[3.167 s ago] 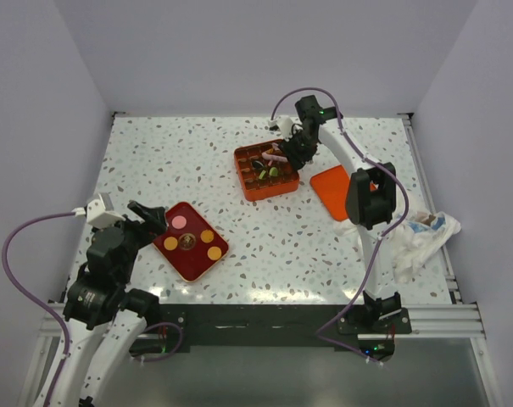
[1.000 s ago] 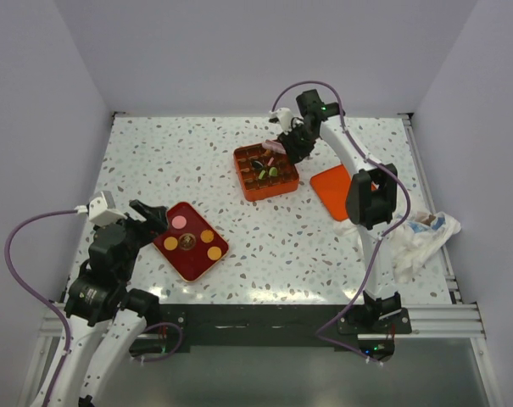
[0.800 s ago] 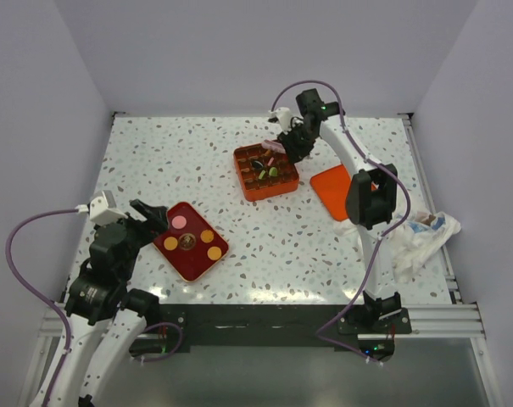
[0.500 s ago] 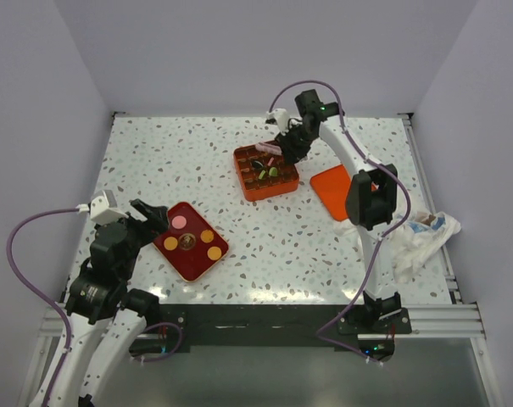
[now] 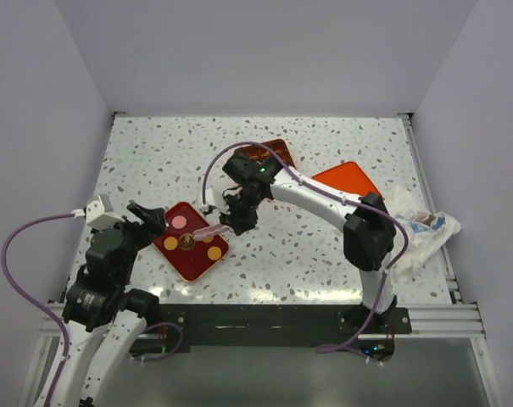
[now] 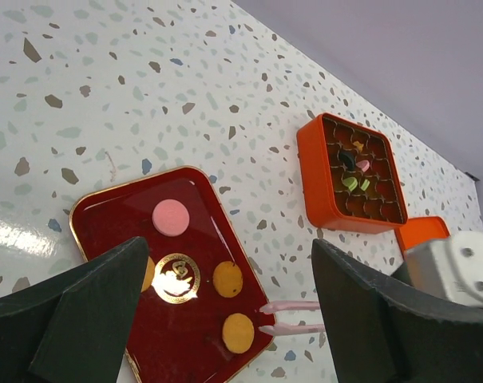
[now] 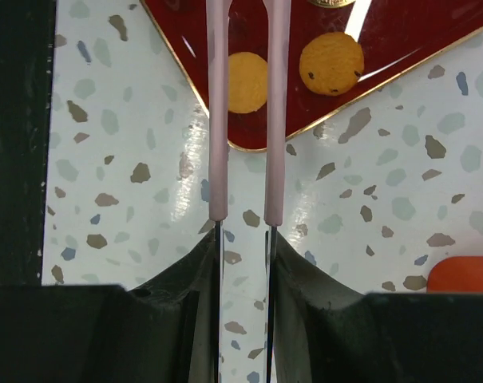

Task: Pack the cookies
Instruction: Pick up the fake cookies from the plate.

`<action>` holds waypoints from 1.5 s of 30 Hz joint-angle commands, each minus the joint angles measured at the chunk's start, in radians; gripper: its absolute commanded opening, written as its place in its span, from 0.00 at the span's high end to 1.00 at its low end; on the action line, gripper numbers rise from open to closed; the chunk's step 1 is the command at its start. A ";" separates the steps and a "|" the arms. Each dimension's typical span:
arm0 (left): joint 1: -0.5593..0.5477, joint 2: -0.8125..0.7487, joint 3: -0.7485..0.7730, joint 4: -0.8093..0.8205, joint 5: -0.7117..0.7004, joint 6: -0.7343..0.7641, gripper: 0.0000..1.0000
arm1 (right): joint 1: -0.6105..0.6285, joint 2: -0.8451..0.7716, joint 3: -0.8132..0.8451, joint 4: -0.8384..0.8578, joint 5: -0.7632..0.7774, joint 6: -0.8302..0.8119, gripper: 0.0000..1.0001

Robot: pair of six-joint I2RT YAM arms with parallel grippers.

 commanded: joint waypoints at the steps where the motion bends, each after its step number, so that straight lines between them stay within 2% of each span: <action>1: -0.004 -0.033 0.030 -0.015 -0.024 -0.022 0.12 | 0.037 0.099 0.069 0.116 0.160 0.117 0.71; 6: -0.003 -0.053 0.042 -0.046 -0.034 -0.027 0.12 | 0.096 0.216 0.207 0.130 0.259 0.211 0.68; 12: -0.004 -0.076 0.050 -0.075 -0.051 -0.027 0.11 | 0.108 0.289 0.275 0.139 0.312 0.284 0.63; 23: -0.004 -0.066 0.045 -0.066 -0.048 -0.011 0.11 | 0.134 0.328 0.296 0.168 0.357 0.333 0.57; 45: -0.004 -0.041 0.074 -0.072 -0.053 -0.002 0.11 | 0.133 0.398 0.371 0.179 0.378 0.353 0.55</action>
